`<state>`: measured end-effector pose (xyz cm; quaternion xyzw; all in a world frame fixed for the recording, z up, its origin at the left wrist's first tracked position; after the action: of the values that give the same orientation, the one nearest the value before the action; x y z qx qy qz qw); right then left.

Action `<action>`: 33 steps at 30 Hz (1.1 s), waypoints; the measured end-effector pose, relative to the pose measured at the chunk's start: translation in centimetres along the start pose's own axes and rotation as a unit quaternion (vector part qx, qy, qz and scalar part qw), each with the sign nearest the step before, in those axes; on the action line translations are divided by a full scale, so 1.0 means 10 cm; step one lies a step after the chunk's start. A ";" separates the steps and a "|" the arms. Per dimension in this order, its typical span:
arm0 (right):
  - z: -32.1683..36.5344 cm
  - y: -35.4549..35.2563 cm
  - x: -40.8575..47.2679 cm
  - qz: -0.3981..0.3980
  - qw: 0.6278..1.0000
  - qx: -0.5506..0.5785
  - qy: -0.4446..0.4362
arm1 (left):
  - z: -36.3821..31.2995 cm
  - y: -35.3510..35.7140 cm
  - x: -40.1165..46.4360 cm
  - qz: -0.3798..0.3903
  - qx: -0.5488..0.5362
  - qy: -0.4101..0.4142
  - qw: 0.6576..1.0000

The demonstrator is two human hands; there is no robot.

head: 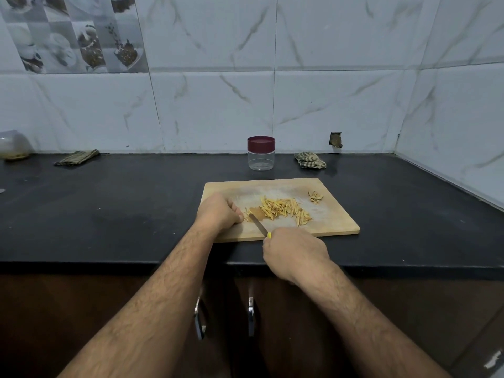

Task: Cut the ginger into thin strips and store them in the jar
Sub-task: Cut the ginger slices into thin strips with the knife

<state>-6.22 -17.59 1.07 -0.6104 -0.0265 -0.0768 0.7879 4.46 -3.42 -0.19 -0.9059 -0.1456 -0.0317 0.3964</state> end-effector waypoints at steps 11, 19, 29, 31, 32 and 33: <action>-0.03 -0.03 0.09 -0.010 0.999 -0.028 0.017 | 0.22 0.00 -0.04 -0.136 -0.113 -0.017 0.984; 0.08 -0.06 0.14 -0.019 1.000 -0.012 -0.006 | 0.24 0.03 -0.05 -0.174 -0.127 -0.014 0.977; -0.09 -0.09 0.21 -0.022 0.998 -0.008 0.059 | 0.26 0.04 -0.03 -0.173 -0.132 -0.018 0.976; -0.08 -0.09 0.21 -0.009 0.998 0.018 0.055 | 0.26 0.04 -0.02 -0.172 -0.130 -0.019 0.976; -0.06 -0.08 0.21 0.001 0.998 0.033 0.050 | 0.26 0.04 -0.02 -0.171 -0.131 -0.019 0.976; -0.04 -0.08 0.22 0.009 0.998 0.046 0.045 | 0.25 0.04 -0.03 -0.171 -0.133 -0.020 0.976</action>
<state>-4.23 -18.35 1.99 -0.5700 0.0113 -0.0958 0.8160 4.14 -1.89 -2.22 -0.9128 -0.3002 -0.1001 0.2581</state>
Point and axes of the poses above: each hand's wrist, its own x-axis towards the middle knuckle, its own y-axis out of the palm, z = x × y, the point moved 2 cm from there along x, towards the middle knuckle, and after that the axes turned 12 degrees about -z, right-handed, at the moved point
